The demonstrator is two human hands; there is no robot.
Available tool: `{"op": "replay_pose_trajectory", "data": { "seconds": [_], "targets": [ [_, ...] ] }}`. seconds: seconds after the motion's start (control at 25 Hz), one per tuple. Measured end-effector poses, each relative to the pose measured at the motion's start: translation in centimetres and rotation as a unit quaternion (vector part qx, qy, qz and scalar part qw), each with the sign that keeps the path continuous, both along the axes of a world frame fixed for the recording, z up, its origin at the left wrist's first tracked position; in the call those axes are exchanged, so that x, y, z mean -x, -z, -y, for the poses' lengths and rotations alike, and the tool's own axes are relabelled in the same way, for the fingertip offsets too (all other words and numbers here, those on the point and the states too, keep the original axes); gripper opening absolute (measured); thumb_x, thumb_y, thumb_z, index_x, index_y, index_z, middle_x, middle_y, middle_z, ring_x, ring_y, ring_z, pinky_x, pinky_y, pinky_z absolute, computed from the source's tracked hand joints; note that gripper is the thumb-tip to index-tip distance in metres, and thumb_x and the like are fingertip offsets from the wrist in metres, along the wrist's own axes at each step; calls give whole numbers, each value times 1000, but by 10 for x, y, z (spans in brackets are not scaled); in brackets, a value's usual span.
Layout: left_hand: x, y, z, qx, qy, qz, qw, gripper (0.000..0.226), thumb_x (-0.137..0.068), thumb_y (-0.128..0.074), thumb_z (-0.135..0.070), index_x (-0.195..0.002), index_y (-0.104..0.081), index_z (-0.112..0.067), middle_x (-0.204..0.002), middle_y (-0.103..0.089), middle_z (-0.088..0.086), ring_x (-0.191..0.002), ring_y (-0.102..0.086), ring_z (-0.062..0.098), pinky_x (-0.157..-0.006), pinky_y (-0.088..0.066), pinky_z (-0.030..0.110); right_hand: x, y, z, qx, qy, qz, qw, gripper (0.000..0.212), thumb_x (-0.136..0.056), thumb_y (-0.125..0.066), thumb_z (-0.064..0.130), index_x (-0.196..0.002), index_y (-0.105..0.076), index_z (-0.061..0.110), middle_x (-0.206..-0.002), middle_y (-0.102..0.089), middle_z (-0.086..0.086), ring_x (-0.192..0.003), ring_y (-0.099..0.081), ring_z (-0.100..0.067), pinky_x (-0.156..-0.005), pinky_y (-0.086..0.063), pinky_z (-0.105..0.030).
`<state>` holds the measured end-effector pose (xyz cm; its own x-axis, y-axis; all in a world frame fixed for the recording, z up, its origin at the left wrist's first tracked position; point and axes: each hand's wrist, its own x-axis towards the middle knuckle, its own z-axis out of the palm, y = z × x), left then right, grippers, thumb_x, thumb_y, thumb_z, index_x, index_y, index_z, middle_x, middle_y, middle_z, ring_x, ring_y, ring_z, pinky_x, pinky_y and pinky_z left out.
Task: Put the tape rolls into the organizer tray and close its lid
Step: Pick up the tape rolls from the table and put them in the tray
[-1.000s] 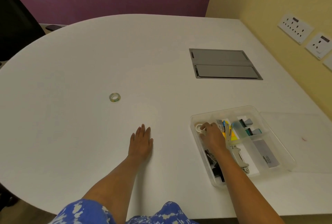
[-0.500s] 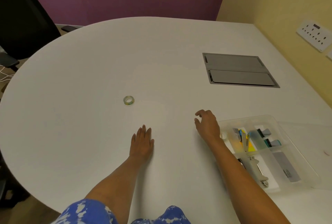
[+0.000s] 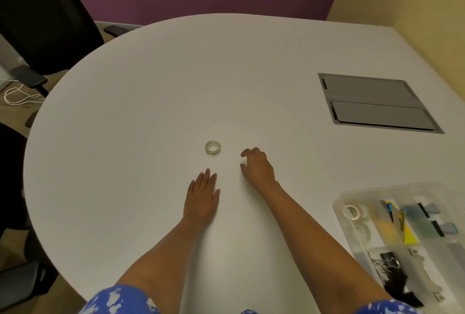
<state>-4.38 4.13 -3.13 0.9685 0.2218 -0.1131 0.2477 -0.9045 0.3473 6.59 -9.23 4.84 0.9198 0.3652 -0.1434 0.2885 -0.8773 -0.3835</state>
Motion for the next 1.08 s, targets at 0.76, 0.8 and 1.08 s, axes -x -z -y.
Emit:
{"op": "replay_pose_trajectory", "data": {
  "seconds": [0.76,0.8,1.08],
  "targets": [
    [-6,19,-18,-49,24,66,996,52,-96,-30,-43,-144,-34,-22,-153,-37,0,-143,-26,16,-117,4,32,-19,31,-88,30,-55,-9,998,56,-89,-62,25,-137,-38,9,-152,-28,-12,-131,-38,-30,-94,-48,-40],
    [-5,18,-18,-52,25,67,996,52,-96,-29,-43,-143,-35,-22,-152,-37,0,-142,-30,17,-117,3,31,-20,31,-88,26,-66,-20,997,58,-90,-61,24,-140,-35,12,-153,-28,-11,-133,-37,-30,-96,-47,-41],
    [-6,15,-18,-44,25,47,998,51,-97,-25,-43,-143,-34,-22,-152,-38,0,-141,-18,13,-117,4,30,-21,29,-84,8,-71,-15,997,54,-91,-58,20,-140,-37,8,-139,-46,-12,-126,-43,-28,-93,-48,-37]
  ]
}}
